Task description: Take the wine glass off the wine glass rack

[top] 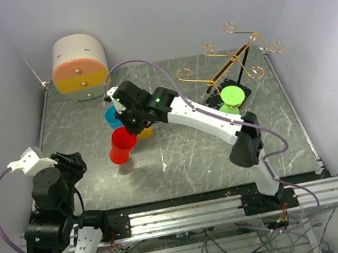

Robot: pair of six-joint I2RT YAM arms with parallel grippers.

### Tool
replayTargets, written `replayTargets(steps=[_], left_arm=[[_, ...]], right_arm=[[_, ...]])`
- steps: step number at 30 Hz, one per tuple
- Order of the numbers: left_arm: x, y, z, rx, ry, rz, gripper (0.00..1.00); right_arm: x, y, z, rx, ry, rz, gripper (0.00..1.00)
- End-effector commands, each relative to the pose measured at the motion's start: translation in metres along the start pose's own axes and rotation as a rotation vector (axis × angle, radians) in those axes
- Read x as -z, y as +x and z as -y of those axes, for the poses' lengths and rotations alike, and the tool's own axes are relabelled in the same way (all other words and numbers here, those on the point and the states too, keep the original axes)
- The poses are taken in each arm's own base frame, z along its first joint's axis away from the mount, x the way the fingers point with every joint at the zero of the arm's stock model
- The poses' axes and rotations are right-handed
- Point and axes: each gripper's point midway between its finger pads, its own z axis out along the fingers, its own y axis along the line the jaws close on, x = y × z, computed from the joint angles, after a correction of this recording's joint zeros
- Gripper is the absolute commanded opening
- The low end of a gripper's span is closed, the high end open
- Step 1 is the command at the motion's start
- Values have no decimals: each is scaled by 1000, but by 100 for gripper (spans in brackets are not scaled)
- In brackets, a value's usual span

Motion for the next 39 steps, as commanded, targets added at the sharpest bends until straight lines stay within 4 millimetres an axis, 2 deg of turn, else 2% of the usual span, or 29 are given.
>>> replayTargets(steps=[1, 9, 16, 21, 24, 29, 36, 39], left_arm=[[-6, -8, 3, -15, 4, 35, 51], [-5, -5, 4, -12, 14, 29, 50], [-6, -5, 5, -12, 19, 29, 50], [-6, -5, 5, -13, 21, 28, 50], [-6, -5, 5, -13, 22, 29, 50], [-7, -4, 5, -16, 20, 26, 50], [-7, -4, 5, -17, 18, 24, 50], [-8, -4, 5, -18, 17, 21, 50]], right_arm=[[-9, -5, 14, -9, 89, -13, 0], [-30, 1, 27, 5, 147, -62, 0], [-40, 12, 32, 9, 162, -94, 0], [-45, 13, 33, 7, 158, -91, 0], [-47, 12, 33, 11, 155, -90, 7], [-44, 7, 29, 14, 131, -65, 17], [-32, -1, 28, 12, 130, -29, 19], [-20, -8, 28, 5, 137, 1, 21]])
